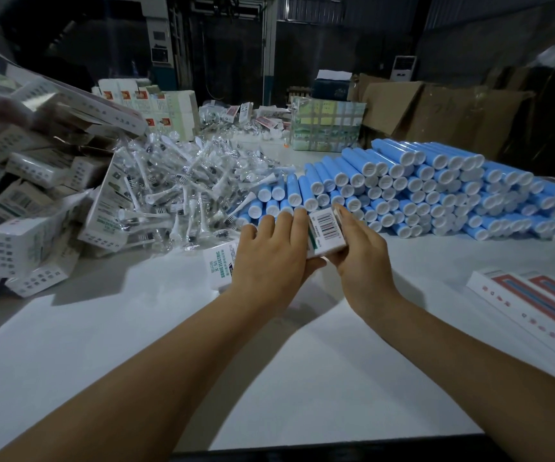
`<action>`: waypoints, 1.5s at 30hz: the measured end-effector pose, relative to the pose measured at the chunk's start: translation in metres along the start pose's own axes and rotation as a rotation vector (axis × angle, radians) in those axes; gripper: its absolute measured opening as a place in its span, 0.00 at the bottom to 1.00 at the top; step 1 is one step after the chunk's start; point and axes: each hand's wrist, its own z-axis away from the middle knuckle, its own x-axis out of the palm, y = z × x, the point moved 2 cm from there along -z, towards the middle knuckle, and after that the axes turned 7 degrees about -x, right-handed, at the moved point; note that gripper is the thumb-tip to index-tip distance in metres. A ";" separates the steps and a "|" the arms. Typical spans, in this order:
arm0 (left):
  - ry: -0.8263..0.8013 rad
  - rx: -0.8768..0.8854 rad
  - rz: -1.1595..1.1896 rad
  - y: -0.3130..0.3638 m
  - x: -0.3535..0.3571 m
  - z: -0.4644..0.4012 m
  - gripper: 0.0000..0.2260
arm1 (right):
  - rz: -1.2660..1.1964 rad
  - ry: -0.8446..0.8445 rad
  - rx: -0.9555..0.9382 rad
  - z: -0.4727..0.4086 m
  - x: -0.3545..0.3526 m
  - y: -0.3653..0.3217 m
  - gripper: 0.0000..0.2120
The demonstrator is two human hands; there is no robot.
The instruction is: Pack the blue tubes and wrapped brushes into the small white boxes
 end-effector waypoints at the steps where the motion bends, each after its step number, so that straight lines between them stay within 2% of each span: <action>1: -0.002 0.000 0.006 0.000 0.000 0.000 0.33 | 0.007 0.007 -0.006 -0.001 0.000 0.000 0.14; 7: 0.015 -0.003 0.041 -0.002 0.001 -0.001 0.33 | 0.031 0.005 -0.032 -0.003 -0.003 -0.001 0.16; 21: 0.031 0.035 -0.060 0.002 -0.001 0.003 0.33 | 0.065 -0.028 -0.046 -0.001 -0.006 0.004 0.18; 26: 0.012 0.015 -0.093 0.004 -0.004 0.002 0.34 | 0.481 -0.134 -0.245 0.008 0.003 0.003 0.27; 31: 0.004 0.011 -0.086 -0.002 0.000 0.000 0.34 | 0.457 -0.199 -0.238 0.007 0.005 -0.001 0.25; 37: 0.010 0.008 -0.114 -0.003 0.002 0.000 0.34 | 0.473 -0.037 -0.303 0.005 0.003 -0.003 0.20; 45: -0.005 0.020 -0.092 0.003 0.002 0.003 0.34 | 0.519 -0.019 -0.365 0.010 0.002 0.000 0.20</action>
